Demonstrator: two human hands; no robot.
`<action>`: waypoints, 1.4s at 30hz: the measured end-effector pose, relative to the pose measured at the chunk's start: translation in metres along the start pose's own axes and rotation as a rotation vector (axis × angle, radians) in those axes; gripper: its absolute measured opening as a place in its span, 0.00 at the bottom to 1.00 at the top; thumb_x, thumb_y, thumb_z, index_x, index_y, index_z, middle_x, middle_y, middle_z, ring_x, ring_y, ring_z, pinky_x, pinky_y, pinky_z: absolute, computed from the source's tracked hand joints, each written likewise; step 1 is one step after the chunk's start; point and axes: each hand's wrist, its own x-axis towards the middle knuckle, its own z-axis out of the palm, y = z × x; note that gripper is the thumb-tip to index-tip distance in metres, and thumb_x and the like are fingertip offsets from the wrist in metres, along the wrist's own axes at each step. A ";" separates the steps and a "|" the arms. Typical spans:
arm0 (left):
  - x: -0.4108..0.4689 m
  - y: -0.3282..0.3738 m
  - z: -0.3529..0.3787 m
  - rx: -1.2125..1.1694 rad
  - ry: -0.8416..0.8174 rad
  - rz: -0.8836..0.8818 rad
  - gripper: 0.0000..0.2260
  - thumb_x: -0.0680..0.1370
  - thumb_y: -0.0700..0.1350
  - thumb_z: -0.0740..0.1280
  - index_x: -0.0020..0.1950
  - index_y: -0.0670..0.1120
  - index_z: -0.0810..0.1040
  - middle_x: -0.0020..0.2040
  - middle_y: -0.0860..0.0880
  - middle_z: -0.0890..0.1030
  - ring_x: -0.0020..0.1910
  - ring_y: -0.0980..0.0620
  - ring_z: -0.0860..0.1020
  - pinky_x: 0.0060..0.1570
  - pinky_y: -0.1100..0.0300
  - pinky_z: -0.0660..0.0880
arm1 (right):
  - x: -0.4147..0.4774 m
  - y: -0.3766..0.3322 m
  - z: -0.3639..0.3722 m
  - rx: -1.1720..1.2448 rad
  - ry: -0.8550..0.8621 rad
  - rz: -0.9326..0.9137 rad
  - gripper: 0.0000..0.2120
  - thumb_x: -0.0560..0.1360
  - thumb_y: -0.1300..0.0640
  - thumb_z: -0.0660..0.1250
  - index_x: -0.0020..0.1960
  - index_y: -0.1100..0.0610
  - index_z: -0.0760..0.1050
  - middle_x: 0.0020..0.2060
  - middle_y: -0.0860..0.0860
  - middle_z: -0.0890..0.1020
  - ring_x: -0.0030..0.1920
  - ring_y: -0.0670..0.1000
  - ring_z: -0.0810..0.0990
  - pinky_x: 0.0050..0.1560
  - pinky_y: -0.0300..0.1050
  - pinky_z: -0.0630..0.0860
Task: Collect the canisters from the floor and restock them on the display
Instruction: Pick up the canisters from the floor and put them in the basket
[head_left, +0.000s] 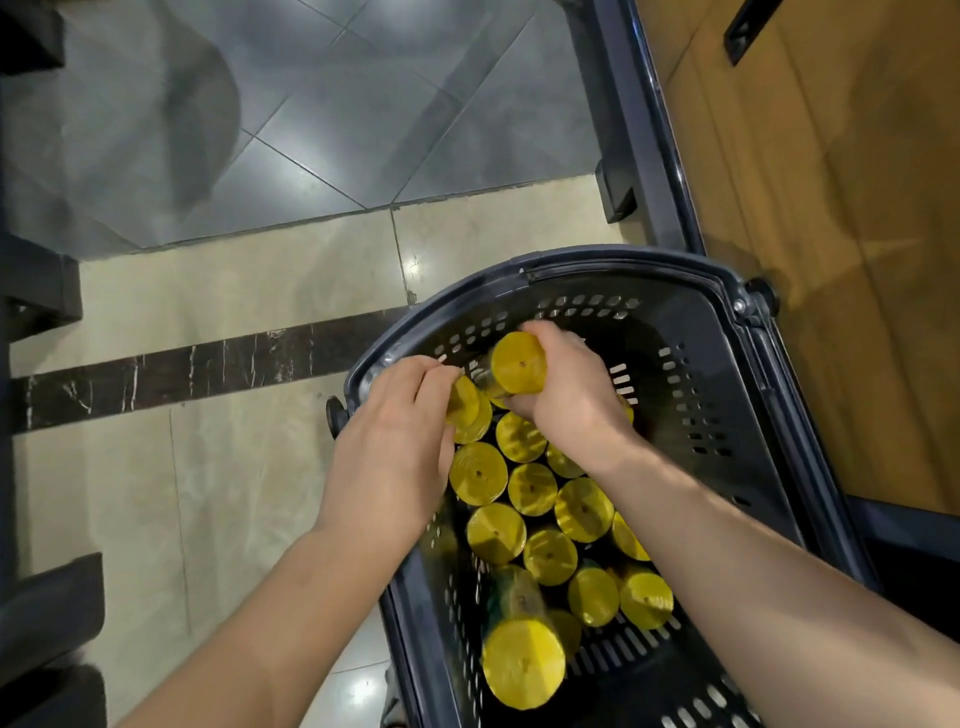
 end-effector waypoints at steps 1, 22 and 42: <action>-0.002 0.000 -0.001 -0.014 0.011 -0.008 0.23 0.72 0.39 0.76 0.66 0.46 0.77 0.62 0.49 0.76 0.62 0.48 0.74 0.46 0.51 0.79 | 0.003 0.000 0.006 -0.016 -0.002 0.013 0.39 0.71 0.59 0.79 0.76 0.46 0.65 0.70 0.50 0.72 0.68 0.54 0.73 0.65 0.50 0.72; 0.031 0.112 -0.198 0.184 -0.004 0.153 0.27 0.74 0.51 0.74 0.72 0.50 0.72 0.69 0.49 0.72 0.69 0.45 0.69 0.64 0.46 0.72 | -0.138 -0.101 -0.228 -0.462 0.120 -0.378 0.28 0.76 0.49 0.72 0.74 0.47 0.69 0.68 0.46 0.73 0.69 0.52 0.69 0.67 0.51 0.71; -0.026 0.463 -0.530 0.300 0.222 0.803 0.28 0.69 0.55 0.77 0.67 0.48 0.77 0.65 0.45 0.76 0.65 0.40 0.72 0.60 0.43 0.75 | -0.506 -0.202 -0.541 -0.504 0.714 -0.076 0.26 0.76 0.49 0.68 0.73 0.50 0.70 0.64 0.54 0.75 0.64 0.60 0.73 0.59 0.55 0.73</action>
